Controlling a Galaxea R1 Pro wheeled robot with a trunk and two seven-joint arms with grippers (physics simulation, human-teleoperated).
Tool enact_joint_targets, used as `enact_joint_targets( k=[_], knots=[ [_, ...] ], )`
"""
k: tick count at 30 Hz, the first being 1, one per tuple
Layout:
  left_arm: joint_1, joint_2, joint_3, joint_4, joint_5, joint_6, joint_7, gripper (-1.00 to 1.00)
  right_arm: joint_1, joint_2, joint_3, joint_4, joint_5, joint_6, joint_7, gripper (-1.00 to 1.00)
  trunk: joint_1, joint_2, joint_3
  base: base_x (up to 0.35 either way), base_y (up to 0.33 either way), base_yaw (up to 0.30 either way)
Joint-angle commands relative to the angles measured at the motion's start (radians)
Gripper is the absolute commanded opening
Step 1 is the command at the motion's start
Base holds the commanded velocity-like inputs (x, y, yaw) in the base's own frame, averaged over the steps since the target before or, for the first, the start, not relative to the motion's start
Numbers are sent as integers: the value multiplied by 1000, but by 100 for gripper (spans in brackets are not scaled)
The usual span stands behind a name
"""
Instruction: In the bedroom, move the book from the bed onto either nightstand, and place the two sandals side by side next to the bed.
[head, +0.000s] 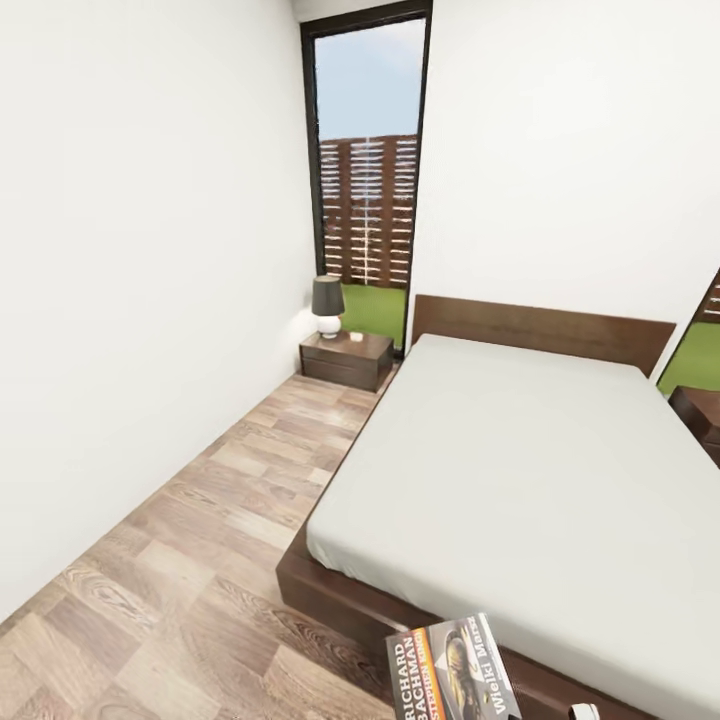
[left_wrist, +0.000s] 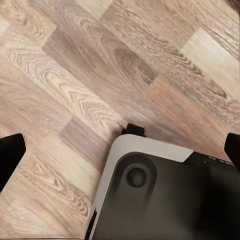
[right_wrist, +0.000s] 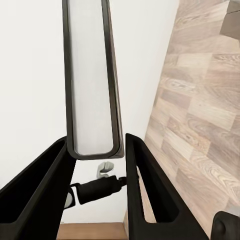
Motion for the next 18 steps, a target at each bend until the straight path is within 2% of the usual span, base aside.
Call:
enact_joint_targets(
  k=[1, 18],
  knots=[
    [-1, 0, -9, 1, 7, -3, 1, 100, -1, 1, -3, -1, 0, 10, 3, -100, 0, -2, -3, -96, 80, 234],
    [-1, 0, -10, 1, 7, -3, 0, 100, -3, 9, 2, -6, 2, 12, -13, -100, 0, -2, -19, -97, 77, 234]
  ],
)
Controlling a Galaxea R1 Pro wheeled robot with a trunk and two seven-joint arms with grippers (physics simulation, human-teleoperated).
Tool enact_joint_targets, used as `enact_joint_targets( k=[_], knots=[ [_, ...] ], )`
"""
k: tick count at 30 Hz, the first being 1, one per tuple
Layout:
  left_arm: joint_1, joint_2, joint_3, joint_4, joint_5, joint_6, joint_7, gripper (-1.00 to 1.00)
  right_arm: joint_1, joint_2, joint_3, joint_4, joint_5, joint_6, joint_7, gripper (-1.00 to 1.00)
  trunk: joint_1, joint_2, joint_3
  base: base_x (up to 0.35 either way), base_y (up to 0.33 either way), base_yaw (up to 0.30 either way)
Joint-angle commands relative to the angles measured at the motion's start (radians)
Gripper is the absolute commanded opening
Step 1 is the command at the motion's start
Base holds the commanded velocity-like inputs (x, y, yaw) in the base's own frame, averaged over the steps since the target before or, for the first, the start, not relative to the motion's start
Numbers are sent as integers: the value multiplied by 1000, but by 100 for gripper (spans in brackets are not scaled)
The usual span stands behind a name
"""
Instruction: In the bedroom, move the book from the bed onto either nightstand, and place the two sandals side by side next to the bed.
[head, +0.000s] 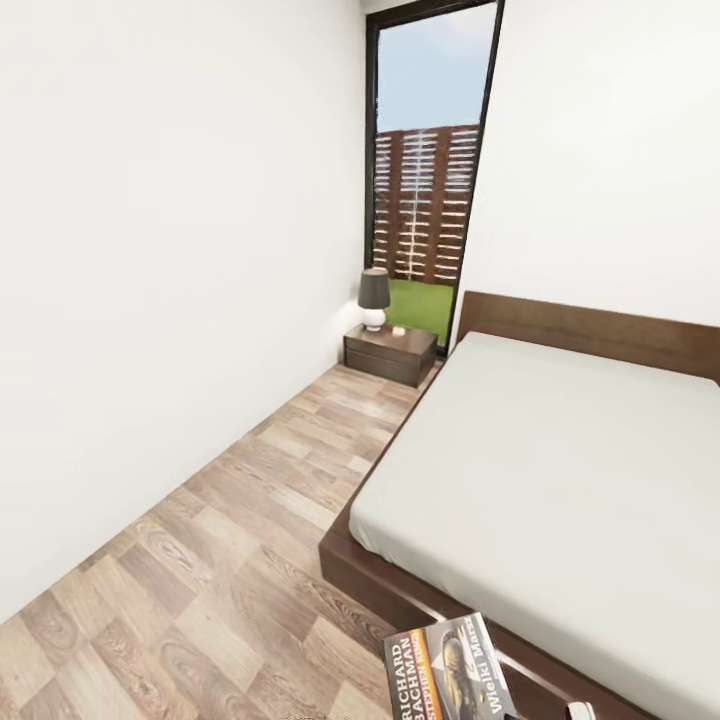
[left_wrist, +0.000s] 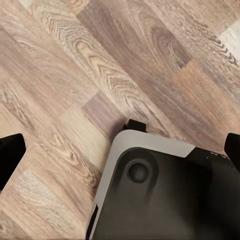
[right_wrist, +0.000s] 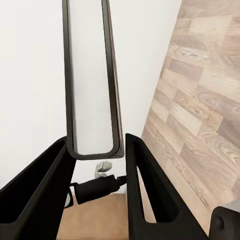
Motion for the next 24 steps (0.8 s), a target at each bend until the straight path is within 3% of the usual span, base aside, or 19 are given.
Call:
enact_joint_targets(
  k=[1, 13, 24],
  knots=[
    [-1, 0, -9, 1, 7, -3, 1, 100, -1, 0, -3, 0, 0, 10, 4, -100, 0, -2, -3, -98, 76, 235],
    [-1, 0, -9, 1, 9, -5, 0, 100, -9, 6, 33, -3, 1, 11, 3, -100, 0, -2, -13, -77, 57, 221],
    [-1, 0, -10, 0, 9, -6, 0, 100, -11, 20, 45, -9, -1, 7, 5, -100, 0, -2, -15, -16, 7, 48]
  ],
)
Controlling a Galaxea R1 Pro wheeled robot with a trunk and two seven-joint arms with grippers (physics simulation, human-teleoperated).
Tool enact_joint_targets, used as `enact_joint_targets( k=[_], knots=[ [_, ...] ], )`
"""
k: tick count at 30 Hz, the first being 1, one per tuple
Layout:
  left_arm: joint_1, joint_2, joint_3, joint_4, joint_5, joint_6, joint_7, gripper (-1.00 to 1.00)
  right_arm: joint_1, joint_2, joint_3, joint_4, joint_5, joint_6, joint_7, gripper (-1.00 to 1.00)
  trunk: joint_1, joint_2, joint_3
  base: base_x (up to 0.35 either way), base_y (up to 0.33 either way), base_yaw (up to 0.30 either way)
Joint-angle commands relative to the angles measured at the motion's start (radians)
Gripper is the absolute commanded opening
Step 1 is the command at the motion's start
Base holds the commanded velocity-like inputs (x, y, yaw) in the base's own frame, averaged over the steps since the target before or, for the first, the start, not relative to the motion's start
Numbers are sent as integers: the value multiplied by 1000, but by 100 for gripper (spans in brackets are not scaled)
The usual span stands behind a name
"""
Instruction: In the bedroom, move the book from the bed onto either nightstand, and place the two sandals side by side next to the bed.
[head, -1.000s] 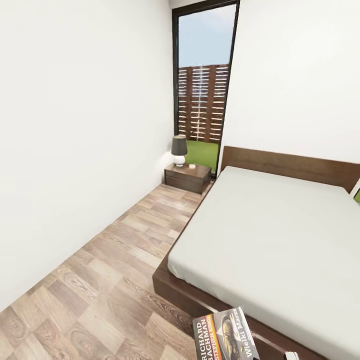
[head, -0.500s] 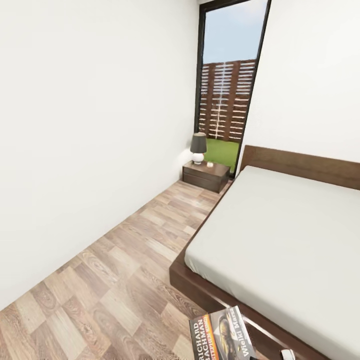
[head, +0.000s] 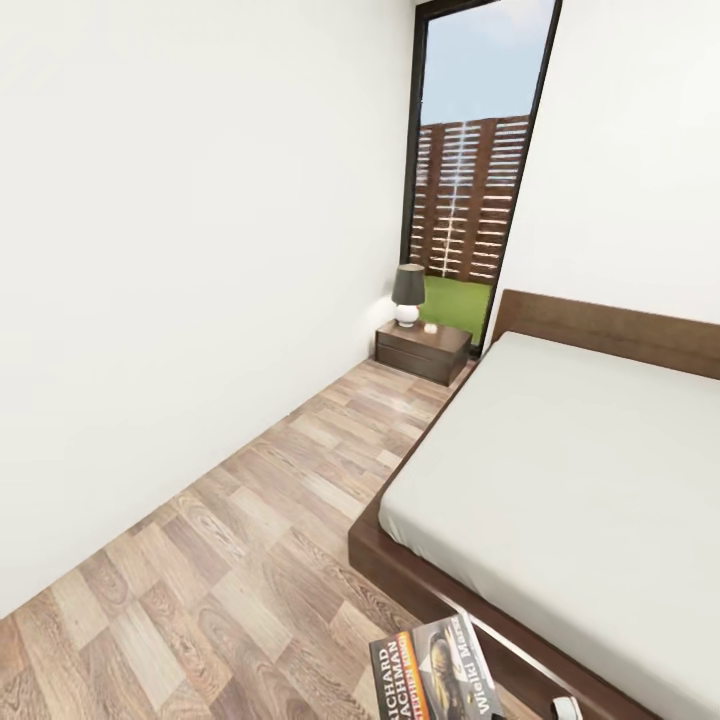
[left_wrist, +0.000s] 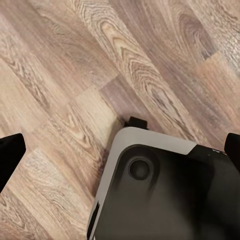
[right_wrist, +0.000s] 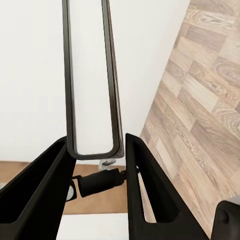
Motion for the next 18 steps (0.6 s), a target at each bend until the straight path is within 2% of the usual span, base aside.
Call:
enact_joint_targets(
  k=[1, 6, 10, 18],
  knots=[
    [-1, 0, -8, 0, 8, -3, 1, 100, -1, 1, -2, -1, 0, 10, 3, -100, 0, -2, -2, -66, 1, 10],
    [-1, 1, -9, 0, 8, -3, 1, 100, -1, 8, -1, -9, 0, 10, 3, -100, 0, -2, -2, -131, 11, 5],
    [-1, 1, -9, 0, 8, -3, 1, 100, -1, 29, 0, -28, 0, 11, 0, -100, 0, -2, -2, -132, 39, 36],
    [-1, 1, -9, 0, 8, -4, 1, 100, -2, 55, 0, -60, -1, 11, -45, -100, 0, -2, -2, -36, 12, 197]
  ],
)
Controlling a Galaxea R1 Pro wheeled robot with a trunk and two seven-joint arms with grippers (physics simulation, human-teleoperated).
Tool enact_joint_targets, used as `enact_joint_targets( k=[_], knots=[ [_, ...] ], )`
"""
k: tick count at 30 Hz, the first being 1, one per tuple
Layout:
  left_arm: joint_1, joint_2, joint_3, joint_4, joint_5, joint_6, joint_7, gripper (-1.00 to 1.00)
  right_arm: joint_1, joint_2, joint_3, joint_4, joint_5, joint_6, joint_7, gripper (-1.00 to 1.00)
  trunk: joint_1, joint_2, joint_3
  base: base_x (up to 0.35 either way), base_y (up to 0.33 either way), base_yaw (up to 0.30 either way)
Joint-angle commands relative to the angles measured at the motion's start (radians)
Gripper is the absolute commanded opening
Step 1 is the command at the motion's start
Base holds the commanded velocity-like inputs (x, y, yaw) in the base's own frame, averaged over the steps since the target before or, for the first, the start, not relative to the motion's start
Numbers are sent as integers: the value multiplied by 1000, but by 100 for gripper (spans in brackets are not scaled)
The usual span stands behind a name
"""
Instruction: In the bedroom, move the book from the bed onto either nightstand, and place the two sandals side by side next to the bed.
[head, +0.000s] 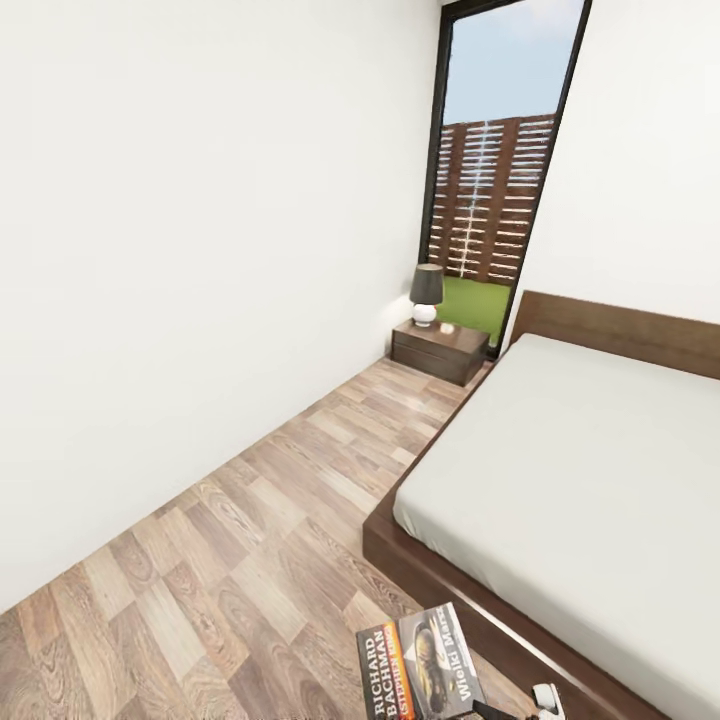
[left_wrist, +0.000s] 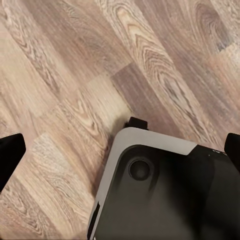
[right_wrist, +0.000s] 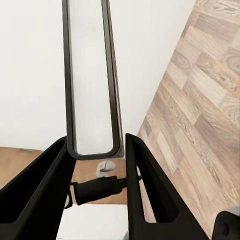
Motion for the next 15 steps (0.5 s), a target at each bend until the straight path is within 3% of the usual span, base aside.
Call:
enact_joint_targets(
  k=[1, 15],
  knots=[
    [-1, 0, -8, 1, 8, -3, 1, 100, -1, 2, -2, -2, -1, 10, 1, -100, 1, -2, -2, -10, 3, 257],
    [-1, -1, -9, 1, 8, -4, 1, 100, -19, 20, 2, -9, 0, 10, -16, -100, 1, -2, -4, -3, 1, 274]
  ],
)
